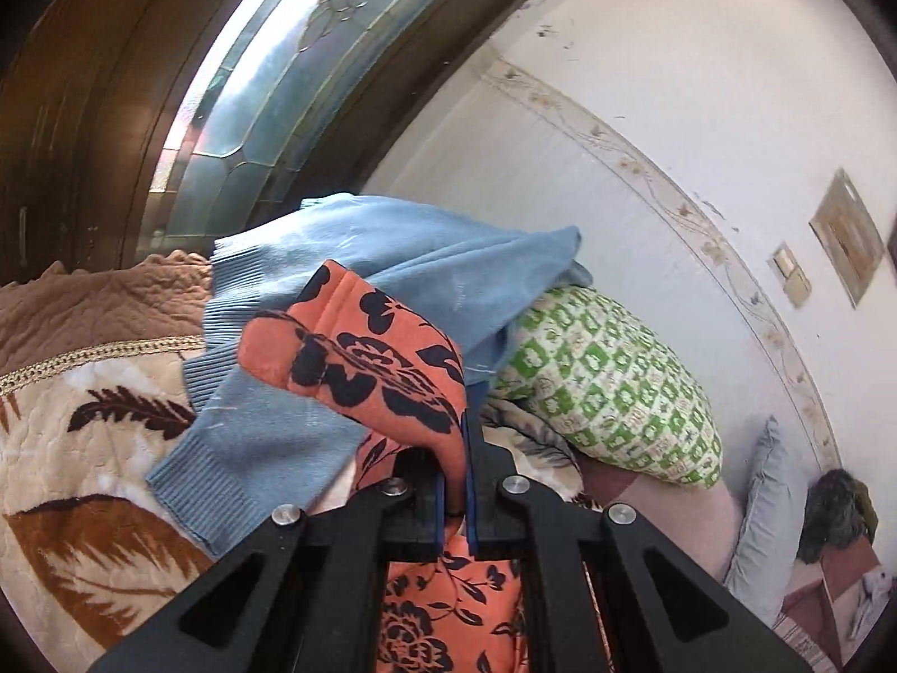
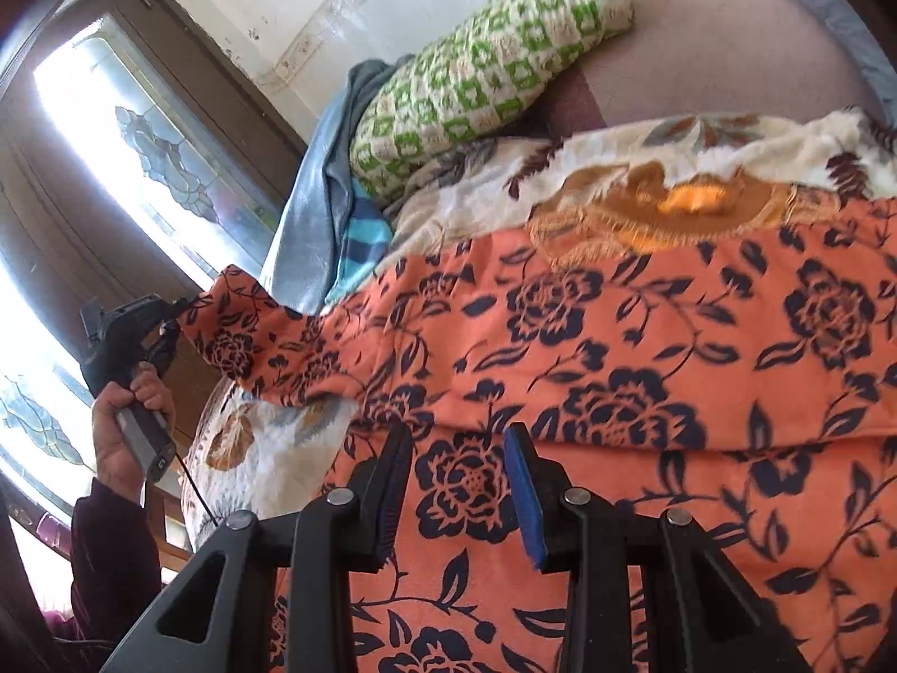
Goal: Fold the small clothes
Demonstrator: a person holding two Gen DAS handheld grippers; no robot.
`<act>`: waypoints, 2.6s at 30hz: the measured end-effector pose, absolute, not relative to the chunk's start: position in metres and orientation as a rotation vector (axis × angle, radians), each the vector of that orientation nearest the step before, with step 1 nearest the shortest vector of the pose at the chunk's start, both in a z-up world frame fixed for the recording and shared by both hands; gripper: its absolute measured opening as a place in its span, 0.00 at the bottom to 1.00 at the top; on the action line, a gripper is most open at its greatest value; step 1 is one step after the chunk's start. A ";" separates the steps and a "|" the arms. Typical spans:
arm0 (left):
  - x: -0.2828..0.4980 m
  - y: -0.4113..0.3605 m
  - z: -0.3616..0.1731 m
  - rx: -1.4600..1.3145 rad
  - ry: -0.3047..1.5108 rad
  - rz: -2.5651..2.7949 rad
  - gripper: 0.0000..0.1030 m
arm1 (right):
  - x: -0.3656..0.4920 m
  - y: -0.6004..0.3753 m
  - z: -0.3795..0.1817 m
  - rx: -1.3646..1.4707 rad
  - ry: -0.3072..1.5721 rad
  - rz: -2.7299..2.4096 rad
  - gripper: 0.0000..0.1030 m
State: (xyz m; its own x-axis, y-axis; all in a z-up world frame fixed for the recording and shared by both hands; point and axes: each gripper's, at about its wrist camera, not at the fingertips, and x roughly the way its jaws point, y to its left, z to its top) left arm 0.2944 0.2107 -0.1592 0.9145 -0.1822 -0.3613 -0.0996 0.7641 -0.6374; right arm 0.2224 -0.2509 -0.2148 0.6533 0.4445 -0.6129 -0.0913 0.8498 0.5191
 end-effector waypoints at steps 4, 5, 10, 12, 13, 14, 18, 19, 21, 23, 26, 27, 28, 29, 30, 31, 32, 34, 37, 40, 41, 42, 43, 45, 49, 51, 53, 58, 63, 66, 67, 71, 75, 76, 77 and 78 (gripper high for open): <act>0.297 0.159 -0.141 -0.643 0.417 -0.130 0.04 | 0.223 -0.283 -0.195 0.492 0.748 0.274 0.37; 0.297 0.145 -0.138 -0.629 0.419 -0.152 0.04 | 0.224 -0.291 -0.193 0.500 0.734 0.265 0.37; 0.301 0.060 -0.134 -0.537 0.457 -0.270 0.04 | 0.222 -0.334 -0.198 0.595 0.706 0.209 0.37; 0.300 0.023 -0.137 -0.493 0.481 -0.323 0.04 | 0.221 -0.349 -0.206 0.625 0.723 0.176 0.37; 0.299 0.004 -0.139 -0.471 0.494 -0.348 0.04 | 0.221 -0.356 -0.210 0.644 0.727 0.162 0.37; 0.298 -0.014 -0.142 -0.451 0.508 -0.372 0.04 | 0.220 -0.365 -0.213 0.669 0.726 0.151 0.37; 0.292 -0.086 -0.162 -0.347 0.595 -0.486 0.05 | 0.215 -0.398 -0.221 0.785 0.705 0.116 0.37; 0.292 -0.104 -0.171 -0.305 0.636 -0.519 0.05 | 0.214 -0.405 -0.221 0.807 0.699 0.105 0.37; 0.296 -0.131 -0.191 -0.240 0.750 -0.560 0.10 | 0.213 -0.415 -0.222 0.810 0.705 0.078 0.37; 0.297 -0.137 -0.202 -0.234 0.809 -0.574 0.34 | 0.213 -0.421 -0.223 0.772 0.723 0.045 0.37; 0.295 -0.109 -0.188 -0.325 0.720 -0.535 0.70 | 0.213 -0.430 -0.228 0.805 0.741 0.029 0.66; 0.295 -0.096 -0.178 -0.361 0.674 -0.529 0.72 | 0.212 -0.432 -0.228 0.817 0.729 0.026 0.70; 0.295 -0.084 -0.170 -0.386 0.636 -0.522 0.75 | 0.211 -0.433 -0.227 0.814 0.717 0.026 0.70; 0.295 -0.072 -0.162 -0.395 0.609 -0.504 0.76 | 0.212 -0.432 -0.226 0.807 0.714 0.027 0.70; 0.295 -0.060 -0.157 -0.390 0.590 -0.470 0.77 | 0.213 -0.430 -0.226 0.804 0.718 0.033 0.70; 0.297 -0.048 -0.154 -0.381 0.578 -0.426 0.78 | 0.216 -0.428 -0.228 0.809 0.725 0.047 0.70; 0.300 -0.035 -0.153 -0.376 0.574 -0.375 0.78 | 0.219 -0.424 -0.231 0.820 0.741 0.074 0.70; 0.309 -0.006 -0.161 -0.398 0.599 -0.267 0.78 | 0.229 -0.413 -0.239 0.850 0.785 0.141 0.70; 0.325 0.038 -0.186 -0.492 0.708 -0.137 0.78 | 0.248 -0.396 -0.249 0.873 0.820 0.194 0.70; 0.329 0.065 -0.213 -0.515 0.802 -0.033 0.78 | 0.269 -0.377 -0.263 0.881 0.873 0.237 0.70; 0.330 0.070 -0.220 -0.512 0.823 -0.004 0.78 | 0.275 -0.370 -0.269 0.883 0.892 0.240 0.70; 0.331 0.075 -0.227 -0.513 0.840 0.013 0.78 | 0.281 -0.364 -0.275 0.870 0.915 0.232 0.70; 0.332 0.077 -0.232 -0.515 0.858 0.022 0.78 | 0.286 -0.358 -0.280 0.840 0.942 0.205 0.70; 0.336 0.078 -0.240 -0.511 0.893 0.023 0.78 | 0.291 -0.348 -0.288 0.784 0.963 0.164 0.70; 0.342 0.064 -0.249 -0.454 0.950 0.020 0.78 | 0.291 -0.331 -0.279 0.700 0.964 0.217 0.14; 0.342 0.056 -0.248 -0.434 0.956 0.005 0.78 | 0.286 -0.327 -0.267 0.655 0.917 0.223 0.14; 0.340 0.052 -0.242 -0.423 0.939 -0.005 0.78 | 0.279 -0.331 -0.248 0.618 0.861 0.210 0.12; 0.337 0.044 -0.231 -0.391 0.892 -0.015 0.78 | 0.257 -0.388 -0.203 0.628 0.687 0.062 0.11; 0.339 0.010 -0.233 -0.272 0.888 -0.051 0.78 | 0.250 -0.461 -0.234 0.755 0.791 -0.119 0.11; 0.339 -0.015 -0.236 -0.154 0.872 -0.060 0.78 | 0.255 -0.474 -0.263 0.830 0.954 -0.149 0.14; 0.339 -0.023 -0.237 -0.103 0.869 -0.055 0.78 | 0.256 -0.478 -0.266 0.837 0.982 -0.165 0.14; 0.338 -0.042 -0.243 0.023 0.870 -0.038 0.78 | 0.243 -0.498 -0.253 0.838 0.902 -0.262 0.15; 0.339 -0.049 -0.248 0.049 0.896 -0.049 0.78 | 0.239 -0.485 -0.235 0.751 0.802 -0.237 0.15; 0.339 -0.049 -0.249 0.051 0.898 -0.050 0.78 | 0.244 -0.475 -0.234 0.727 0.814 -0.186 0.15; 0.338 -0.049 -0.250 0.053 0.900 -0.050 0.78 | 0.250 -0.464 -0.234 0.688 0.832 -0.154 0.15; 0.339 -0.049 -0.250 0.056 0.904 -0.049 0.78 | 0.255 -0.455 -0.236 0.654 0.847 -0.132 0.15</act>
State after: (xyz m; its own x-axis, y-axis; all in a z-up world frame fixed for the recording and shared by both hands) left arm 0.3388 -0.0486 -0.2502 0.6173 -0.0192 -0.7865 0.0666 0.9974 0.0280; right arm 0.2551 -0.4546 -0.2363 0.6668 0.1435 -0.7313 0.3587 0.7984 0.4837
